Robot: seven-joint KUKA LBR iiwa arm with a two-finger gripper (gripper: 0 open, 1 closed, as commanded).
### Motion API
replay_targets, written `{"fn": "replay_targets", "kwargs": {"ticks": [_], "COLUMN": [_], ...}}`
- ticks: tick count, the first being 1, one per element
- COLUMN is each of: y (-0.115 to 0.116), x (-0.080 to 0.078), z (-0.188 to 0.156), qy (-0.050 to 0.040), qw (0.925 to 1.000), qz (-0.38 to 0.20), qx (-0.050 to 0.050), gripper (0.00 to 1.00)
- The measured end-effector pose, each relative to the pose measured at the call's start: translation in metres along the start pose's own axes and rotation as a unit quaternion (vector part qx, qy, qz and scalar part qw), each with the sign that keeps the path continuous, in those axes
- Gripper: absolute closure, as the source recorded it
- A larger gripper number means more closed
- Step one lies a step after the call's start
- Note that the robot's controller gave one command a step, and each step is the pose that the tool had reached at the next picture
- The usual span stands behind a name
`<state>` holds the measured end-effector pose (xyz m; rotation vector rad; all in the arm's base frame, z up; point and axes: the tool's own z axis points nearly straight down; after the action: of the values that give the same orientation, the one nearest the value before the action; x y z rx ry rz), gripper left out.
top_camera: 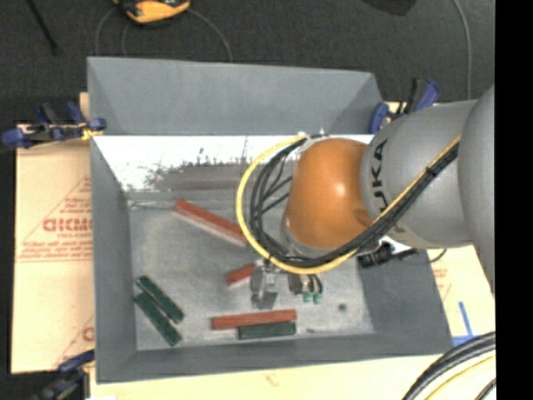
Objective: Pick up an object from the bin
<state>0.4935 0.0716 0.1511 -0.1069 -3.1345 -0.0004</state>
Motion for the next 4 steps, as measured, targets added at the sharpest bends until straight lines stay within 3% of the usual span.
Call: {"fn": "replay_targets", "kwargs": {"ticks": [1,2,3,4], "y": [-0.005,0.006,0.01,-0.011], "x": [-0.001,-0.017,-0.004,-0.017], "z": [-0.016,-0.013,-0.007,-0.018], "qy": [-0.0015,-0.0128,0.0017,-0.0053], "qw": [1.0,0.9998,0.9957,0.9983], "qz": [0.003,0.012,-0.093,-0.058], "qx": [0.0,-0.002,0.002,-0.001], "gripper": [1.0,1.0,1.0,1.0]}}
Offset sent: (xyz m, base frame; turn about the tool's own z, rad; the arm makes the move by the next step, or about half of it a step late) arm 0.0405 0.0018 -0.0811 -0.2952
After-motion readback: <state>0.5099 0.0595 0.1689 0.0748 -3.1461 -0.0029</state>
